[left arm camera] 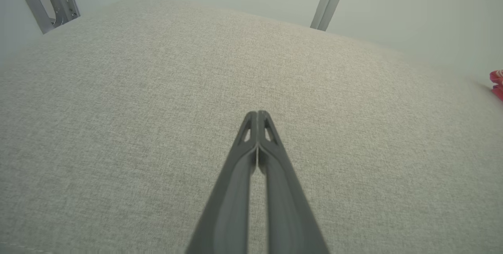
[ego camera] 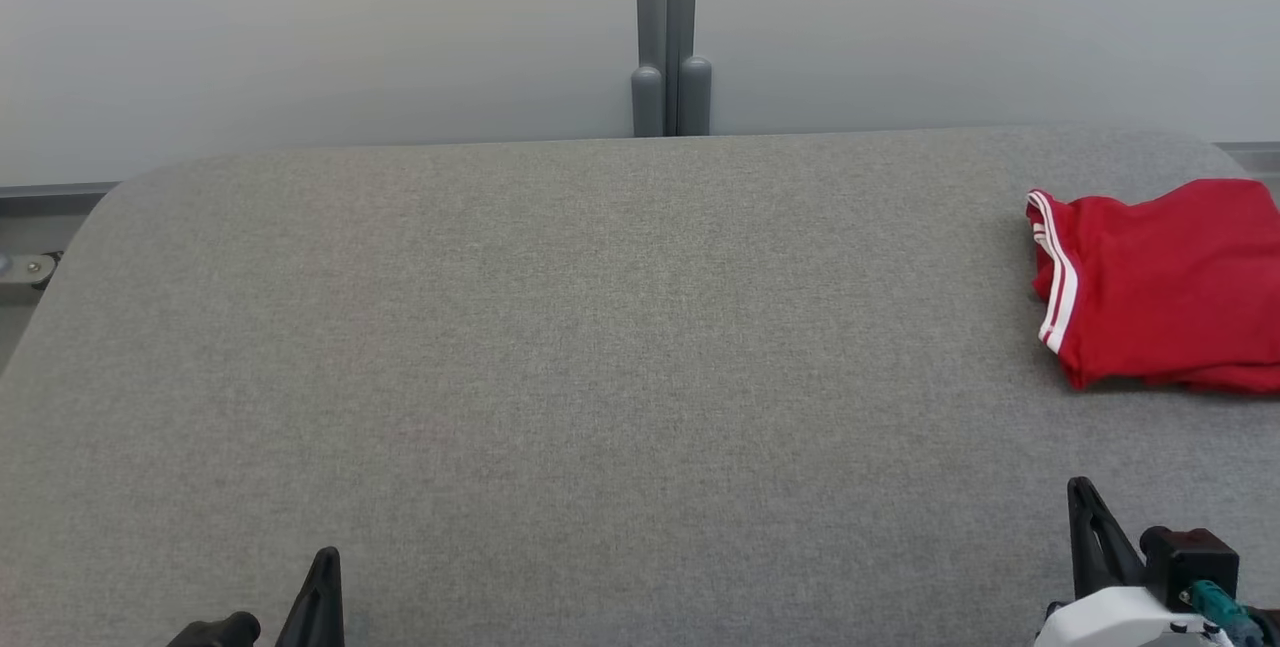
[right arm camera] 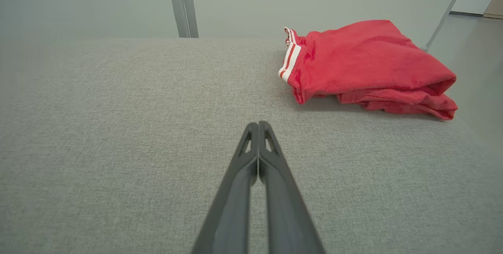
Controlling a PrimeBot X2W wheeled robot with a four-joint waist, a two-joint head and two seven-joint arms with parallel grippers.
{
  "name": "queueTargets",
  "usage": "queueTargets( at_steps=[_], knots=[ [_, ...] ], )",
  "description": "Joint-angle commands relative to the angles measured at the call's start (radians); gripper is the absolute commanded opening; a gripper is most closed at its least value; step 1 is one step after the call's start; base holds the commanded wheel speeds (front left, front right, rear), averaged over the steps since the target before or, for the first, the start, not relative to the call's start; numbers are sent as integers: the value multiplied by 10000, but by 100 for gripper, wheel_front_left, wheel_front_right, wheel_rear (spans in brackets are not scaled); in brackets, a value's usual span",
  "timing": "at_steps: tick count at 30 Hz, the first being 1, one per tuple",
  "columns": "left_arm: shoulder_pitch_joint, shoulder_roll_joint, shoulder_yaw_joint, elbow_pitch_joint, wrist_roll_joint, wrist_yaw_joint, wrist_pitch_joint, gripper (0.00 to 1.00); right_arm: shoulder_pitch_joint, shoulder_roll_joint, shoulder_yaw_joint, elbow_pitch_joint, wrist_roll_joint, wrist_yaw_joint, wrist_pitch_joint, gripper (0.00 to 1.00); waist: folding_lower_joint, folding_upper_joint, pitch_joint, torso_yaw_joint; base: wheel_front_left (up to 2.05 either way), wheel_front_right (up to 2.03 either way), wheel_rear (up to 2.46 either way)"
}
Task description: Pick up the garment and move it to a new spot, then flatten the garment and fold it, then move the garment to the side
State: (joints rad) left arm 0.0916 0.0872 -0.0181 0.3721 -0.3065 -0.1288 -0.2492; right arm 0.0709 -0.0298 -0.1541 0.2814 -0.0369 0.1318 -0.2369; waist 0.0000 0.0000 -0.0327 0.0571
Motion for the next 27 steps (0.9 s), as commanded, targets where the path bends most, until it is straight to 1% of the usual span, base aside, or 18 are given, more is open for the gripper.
queueTargets(
  at_steps=[1, 15, 16, 27],
  knots=[
    [-211, 49, 99, -155, -419, -3, 97, 0, -290, -58, -107, -74, 534, -1, 147, 0, 0, 0, 3, -7, 0, 0, 0],
    [-566, -27, 317, -386, -2797, -6, 743, 0, -504, -93, 96, -241, 3598, -3, 699, 0, 0, 0, 45, -72, 0, 0, 0],
    [-615, -36, 346, -415, -3112, -7, 827, 0, -539, -97, 112, -252, 3991, -3, 778, 0, 0, 0, 51, -81, 0, 0, 0],
    [-859, -90, 493, -550, -4696, -10, 1266, 0, -754, -121, 164, -283, 5981, -5, 1209, 0, 0, 0, 83, -133, 0, 0, 0]
  ],
)
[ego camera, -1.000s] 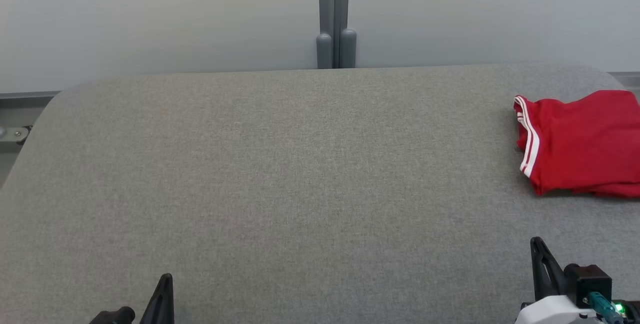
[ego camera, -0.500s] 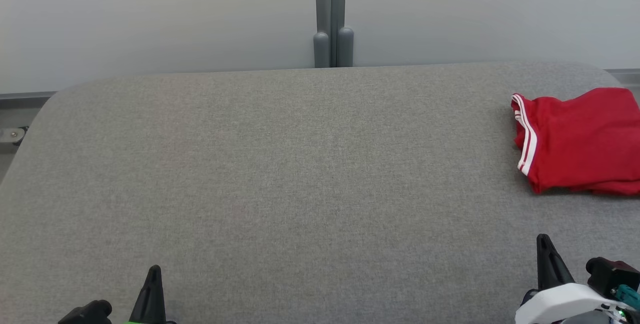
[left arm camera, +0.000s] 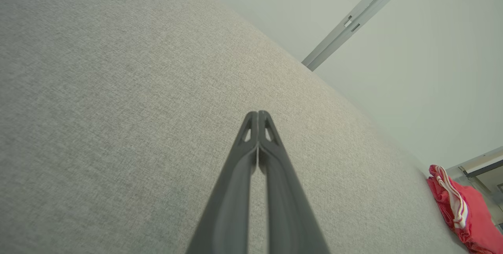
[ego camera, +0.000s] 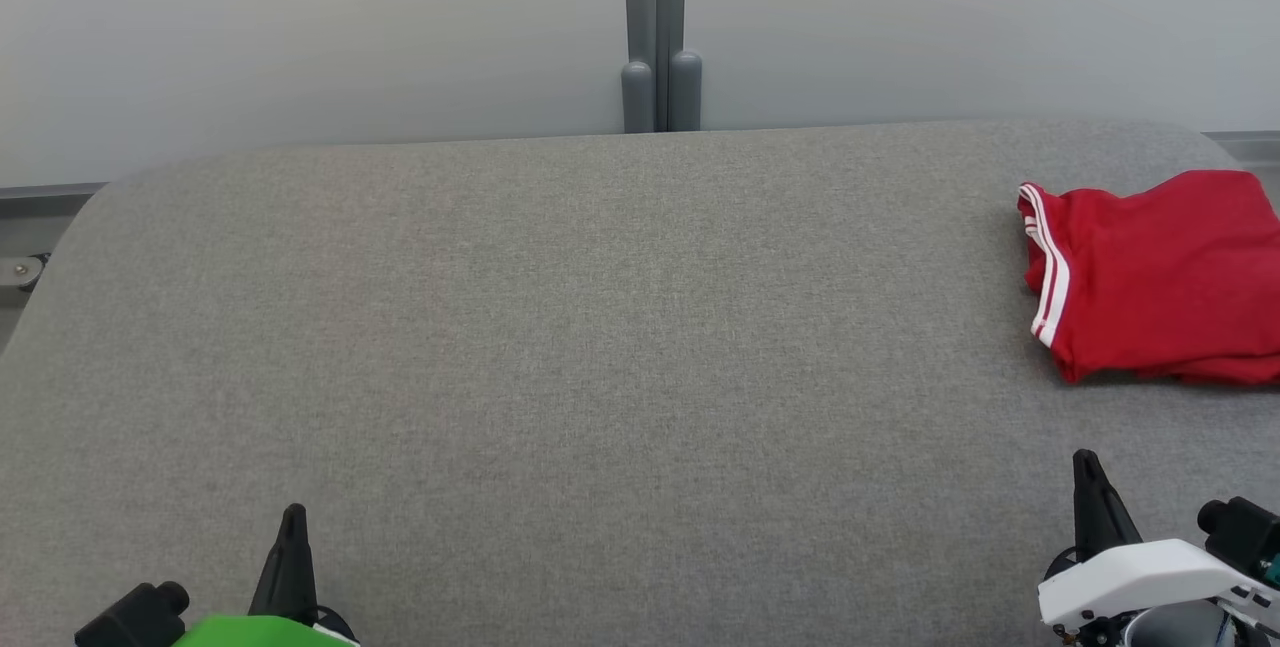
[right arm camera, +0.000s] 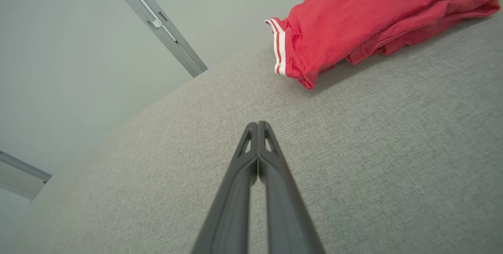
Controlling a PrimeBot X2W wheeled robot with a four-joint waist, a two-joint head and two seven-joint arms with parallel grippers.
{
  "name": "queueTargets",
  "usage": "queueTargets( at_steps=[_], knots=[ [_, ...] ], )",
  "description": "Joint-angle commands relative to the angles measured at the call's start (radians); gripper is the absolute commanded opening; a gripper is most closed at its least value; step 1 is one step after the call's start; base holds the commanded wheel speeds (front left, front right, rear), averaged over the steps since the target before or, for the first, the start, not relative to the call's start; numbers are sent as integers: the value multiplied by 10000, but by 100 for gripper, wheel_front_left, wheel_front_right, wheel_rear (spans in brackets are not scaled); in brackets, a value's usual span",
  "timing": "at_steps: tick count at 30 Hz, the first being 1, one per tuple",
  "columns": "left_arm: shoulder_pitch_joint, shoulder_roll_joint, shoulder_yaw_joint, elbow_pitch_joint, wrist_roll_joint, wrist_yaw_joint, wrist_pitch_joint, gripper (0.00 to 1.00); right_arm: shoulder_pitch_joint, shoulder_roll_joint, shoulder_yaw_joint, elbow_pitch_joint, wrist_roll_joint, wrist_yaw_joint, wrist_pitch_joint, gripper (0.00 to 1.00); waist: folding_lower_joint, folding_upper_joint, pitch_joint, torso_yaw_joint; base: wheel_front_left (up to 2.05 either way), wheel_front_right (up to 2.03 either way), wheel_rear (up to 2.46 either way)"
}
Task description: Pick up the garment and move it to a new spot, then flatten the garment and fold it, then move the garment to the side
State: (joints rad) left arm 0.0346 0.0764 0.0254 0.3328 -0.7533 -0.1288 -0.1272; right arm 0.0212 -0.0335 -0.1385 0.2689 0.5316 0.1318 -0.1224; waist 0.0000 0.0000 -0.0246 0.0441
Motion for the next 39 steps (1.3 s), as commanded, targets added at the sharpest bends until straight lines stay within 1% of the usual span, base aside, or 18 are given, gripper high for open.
queueTargets(
  at_steps=[1, 14, 15, 39],
  knots=[
    [-308, 13, 72, -169, -366, -10, 84, 0, -274, -86, 13, -160, 462, -5, 97, 0, 0, 0, 5, -7, 0, 0, 0],
    [-563, -43, 236, -310, -1977, -13, 543, 0, -506, -108, 52, -173, 2502, -7, 555, 0, 0, 0, 43, -68, 0, 0, 0],
    [-563, -43, 236, -310, -1977, -13, 543, 0, -506, -108, 52, -173, 2502, -7, 555, 0, 0, 0, 43, -68, 0, 0, 0],
    [-958, -120, 485, -518, -4472, -20, 1251, 0, -857, -141, 109, -189, 5638, -7, 1261, 0, 0, 0, 113, -180, 0, 0, 0]
  ],
)
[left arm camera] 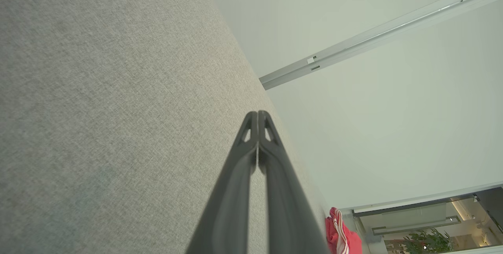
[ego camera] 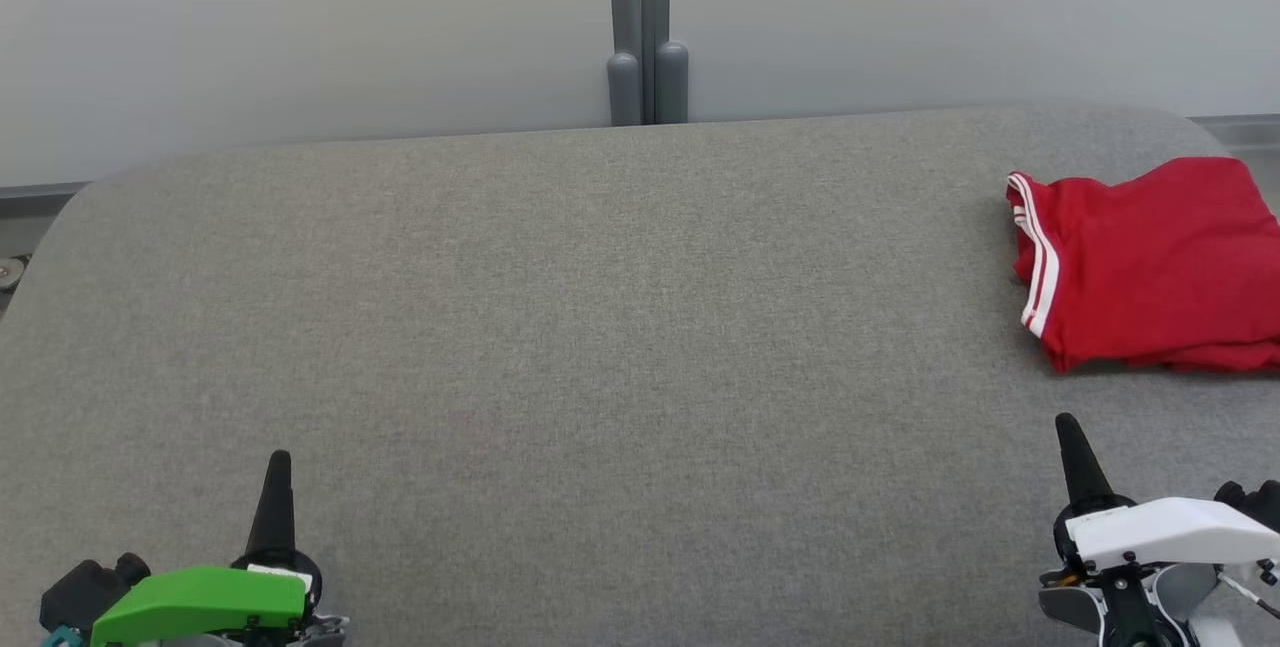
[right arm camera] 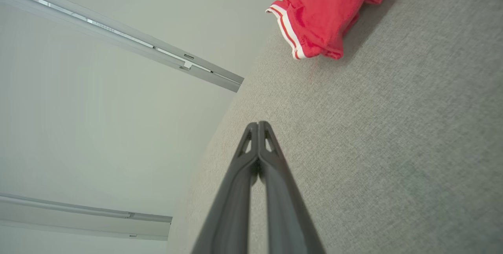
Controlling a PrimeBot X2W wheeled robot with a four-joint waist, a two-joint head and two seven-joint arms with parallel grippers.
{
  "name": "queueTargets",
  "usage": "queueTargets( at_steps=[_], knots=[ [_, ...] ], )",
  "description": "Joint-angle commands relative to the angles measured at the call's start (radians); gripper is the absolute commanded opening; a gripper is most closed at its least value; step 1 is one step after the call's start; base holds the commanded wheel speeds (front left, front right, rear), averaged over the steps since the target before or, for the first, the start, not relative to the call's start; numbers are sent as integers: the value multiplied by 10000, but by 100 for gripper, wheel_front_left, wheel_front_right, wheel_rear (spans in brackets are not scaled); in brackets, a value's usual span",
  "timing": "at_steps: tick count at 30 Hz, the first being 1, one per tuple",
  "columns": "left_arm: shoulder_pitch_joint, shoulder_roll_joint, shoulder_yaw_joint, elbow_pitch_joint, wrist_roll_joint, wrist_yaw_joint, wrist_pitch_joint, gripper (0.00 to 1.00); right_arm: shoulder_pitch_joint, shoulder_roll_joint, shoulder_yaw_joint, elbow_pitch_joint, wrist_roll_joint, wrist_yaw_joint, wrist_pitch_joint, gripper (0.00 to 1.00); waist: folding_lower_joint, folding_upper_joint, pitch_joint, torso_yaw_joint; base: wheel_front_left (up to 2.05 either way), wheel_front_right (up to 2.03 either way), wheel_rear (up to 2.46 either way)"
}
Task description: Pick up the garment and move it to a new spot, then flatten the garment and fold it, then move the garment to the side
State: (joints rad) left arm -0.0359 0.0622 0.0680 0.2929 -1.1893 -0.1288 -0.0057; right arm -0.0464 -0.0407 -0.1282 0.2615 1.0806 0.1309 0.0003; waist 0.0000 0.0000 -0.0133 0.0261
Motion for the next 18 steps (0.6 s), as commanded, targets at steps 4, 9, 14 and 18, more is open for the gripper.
queueTargets(
  at_steps=[4, 9, 14, 18],
  knots=[
    [-310, 10, 97, -154, -507, -21, 133, 0, -243, -73, 14, -115, 609, 2, 141, 0, 0, 0, 12, -19, 0, 0, 0],
    [-374, -3, 139, -187, -931, -22, 255, 0, -299, -80, 24, -115, 1158, 3, 261, 0, 0, 0, 27, -42, 0, 0, 0],
    [-438, -17, 178, -217, -1338, -24, 377, 0, -347, -83, 33, -116, 1685, 2, 381, 0, 0, 0, 41, -65, 0, 0, 0],
    [-498, -26, 207, -242, -1689, -25, 475, 0, -407, -87, 41, -118, 2090, 2, 476, 0, 0, 0, 53, -84, 0, 0, 0]
  ],
)
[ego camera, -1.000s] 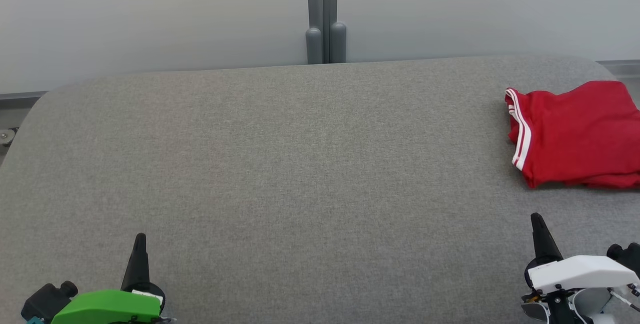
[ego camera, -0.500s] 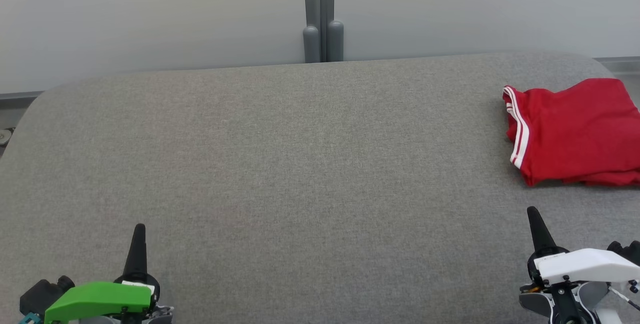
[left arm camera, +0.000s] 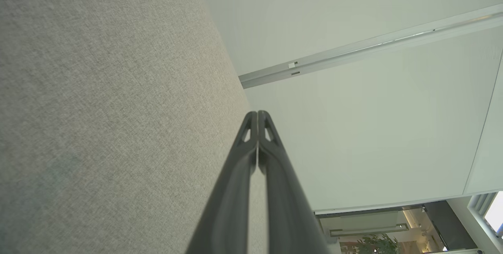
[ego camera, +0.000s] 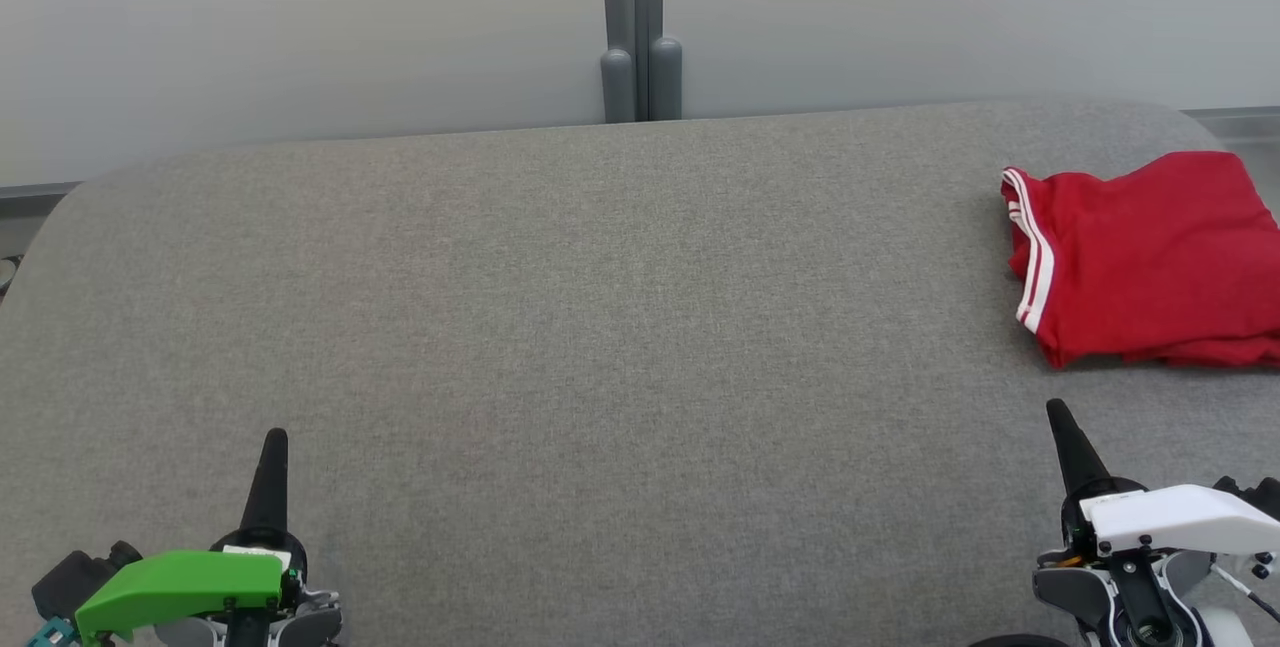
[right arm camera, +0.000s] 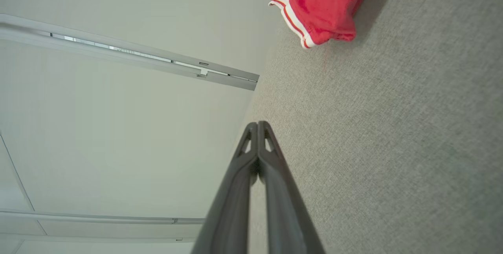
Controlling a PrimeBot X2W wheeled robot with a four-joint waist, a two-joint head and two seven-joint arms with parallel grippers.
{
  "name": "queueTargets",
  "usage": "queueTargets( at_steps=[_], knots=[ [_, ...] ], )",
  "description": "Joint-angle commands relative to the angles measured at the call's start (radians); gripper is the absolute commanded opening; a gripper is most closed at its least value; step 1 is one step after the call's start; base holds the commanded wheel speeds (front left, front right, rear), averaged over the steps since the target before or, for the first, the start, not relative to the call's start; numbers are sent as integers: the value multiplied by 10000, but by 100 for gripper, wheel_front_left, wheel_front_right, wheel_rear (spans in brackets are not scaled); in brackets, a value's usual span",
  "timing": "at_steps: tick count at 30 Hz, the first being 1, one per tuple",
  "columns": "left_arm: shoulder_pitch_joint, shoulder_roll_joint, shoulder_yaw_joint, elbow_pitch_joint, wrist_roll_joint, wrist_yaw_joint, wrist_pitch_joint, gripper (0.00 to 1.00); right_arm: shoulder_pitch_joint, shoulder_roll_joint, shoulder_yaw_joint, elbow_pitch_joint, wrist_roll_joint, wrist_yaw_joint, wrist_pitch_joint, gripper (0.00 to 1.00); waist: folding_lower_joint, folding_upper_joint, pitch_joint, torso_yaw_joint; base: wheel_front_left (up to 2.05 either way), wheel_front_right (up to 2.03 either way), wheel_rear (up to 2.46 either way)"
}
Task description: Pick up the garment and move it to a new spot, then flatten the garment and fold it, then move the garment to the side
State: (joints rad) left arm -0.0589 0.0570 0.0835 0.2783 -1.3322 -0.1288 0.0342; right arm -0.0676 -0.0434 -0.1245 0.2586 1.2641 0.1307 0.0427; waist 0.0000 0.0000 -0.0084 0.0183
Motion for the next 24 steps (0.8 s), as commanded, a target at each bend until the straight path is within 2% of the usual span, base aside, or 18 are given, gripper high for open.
queueTargets(
  at_steps=[1, 24],
  knots=[
    [-276, 22, 59, -101, -349, -25, 86, 0, -208, -62, 7, -89, 353, 4, 78, 0, 0, 0, 7, -11, 0, 0, 0],
    [-505, -40, 227, -232, -1996, -31, 558, 0, -419, -83, 47, -88, 2454, 3, 538, 0, 0, 0, 75, -118, 0, 0, 0]
  ],
)
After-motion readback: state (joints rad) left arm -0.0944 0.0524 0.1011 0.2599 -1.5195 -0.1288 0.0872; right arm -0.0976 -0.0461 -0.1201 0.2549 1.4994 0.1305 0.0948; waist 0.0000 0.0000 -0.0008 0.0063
